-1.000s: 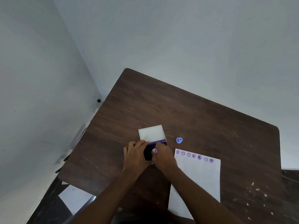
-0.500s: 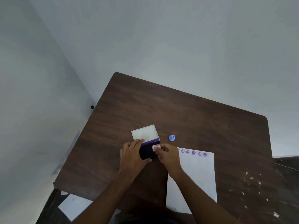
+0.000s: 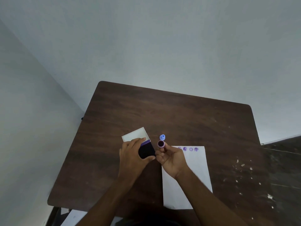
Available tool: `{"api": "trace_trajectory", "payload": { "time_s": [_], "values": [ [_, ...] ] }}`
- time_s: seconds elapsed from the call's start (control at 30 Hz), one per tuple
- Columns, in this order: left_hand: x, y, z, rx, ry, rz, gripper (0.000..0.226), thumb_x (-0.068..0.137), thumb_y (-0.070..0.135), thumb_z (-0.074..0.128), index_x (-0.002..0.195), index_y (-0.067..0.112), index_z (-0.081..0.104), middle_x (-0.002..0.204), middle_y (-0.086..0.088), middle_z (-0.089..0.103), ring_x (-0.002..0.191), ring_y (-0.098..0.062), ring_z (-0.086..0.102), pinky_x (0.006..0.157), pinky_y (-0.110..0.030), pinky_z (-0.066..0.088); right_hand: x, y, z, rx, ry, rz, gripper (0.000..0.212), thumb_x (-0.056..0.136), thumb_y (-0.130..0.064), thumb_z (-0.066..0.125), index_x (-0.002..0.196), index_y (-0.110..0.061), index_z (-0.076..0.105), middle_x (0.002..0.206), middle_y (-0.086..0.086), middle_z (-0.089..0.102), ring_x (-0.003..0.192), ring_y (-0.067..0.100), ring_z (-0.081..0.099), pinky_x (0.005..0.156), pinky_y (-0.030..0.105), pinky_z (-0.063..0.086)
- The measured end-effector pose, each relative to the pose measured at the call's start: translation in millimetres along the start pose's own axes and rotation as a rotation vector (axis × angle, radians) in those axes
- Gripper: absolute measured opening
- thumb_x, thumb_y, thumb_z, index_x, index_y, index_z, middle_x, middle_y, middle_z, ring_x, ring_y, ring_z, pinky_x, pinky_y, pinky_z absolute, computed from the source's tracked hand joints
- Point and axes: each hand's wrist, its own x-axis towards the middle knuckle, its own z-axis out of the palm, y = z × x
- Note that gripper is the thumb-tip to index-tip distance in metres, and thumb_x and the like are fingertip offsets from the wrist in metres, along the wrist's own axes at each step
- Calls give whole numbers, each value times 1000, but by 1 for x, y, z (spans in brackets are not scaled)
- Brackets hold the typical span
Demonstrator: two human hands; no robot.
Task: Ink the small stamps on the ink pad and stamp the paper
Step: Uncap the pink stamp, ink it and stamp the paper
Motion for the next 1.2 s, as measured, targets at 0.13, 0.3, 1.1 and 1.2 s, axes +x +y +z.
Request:
{"api": "trace_trajectory", "payload": {
  "time_s": [0.13,0.3,1.1,1.2],
  "values": [
    [-2,6,0,8,32,23,79,60,56,81,127,22,57,128,0,60,115,-23,49,93,-41,40,-4,0,0,50,-4,-4,26,79,-13,64,102,0,68,74,12,55,60,18,45,57,28,42],
    [-4,7,0,11,30,38,78,62,57,81,128,21,58,129,-1,60,116,-24,50,95,-40,39,-7,-1,1,71,-28,-3,30,79,-13,64,106,0,64,75,12,54,60,18,44,55,28,40],
    [8,88,87,15,-201,237,45,77,49,72,114,26,64,113,6,69,100,-11,62,85,-22,41,-59,-83,-79,237,396,-369,17,90,-11,61,87,4,70,73,12,63,61,16,57,56,24,54],
    [14,104,105,22,-237,306,44,78,50,70,115,27,64,114,7,68,101,-11,61,84,-19,39,-62,-95,-96,196,499,-411,16,89,-11,65,88,4,71,71,12,65,57,15,60,55,26,56]
  ]
}}
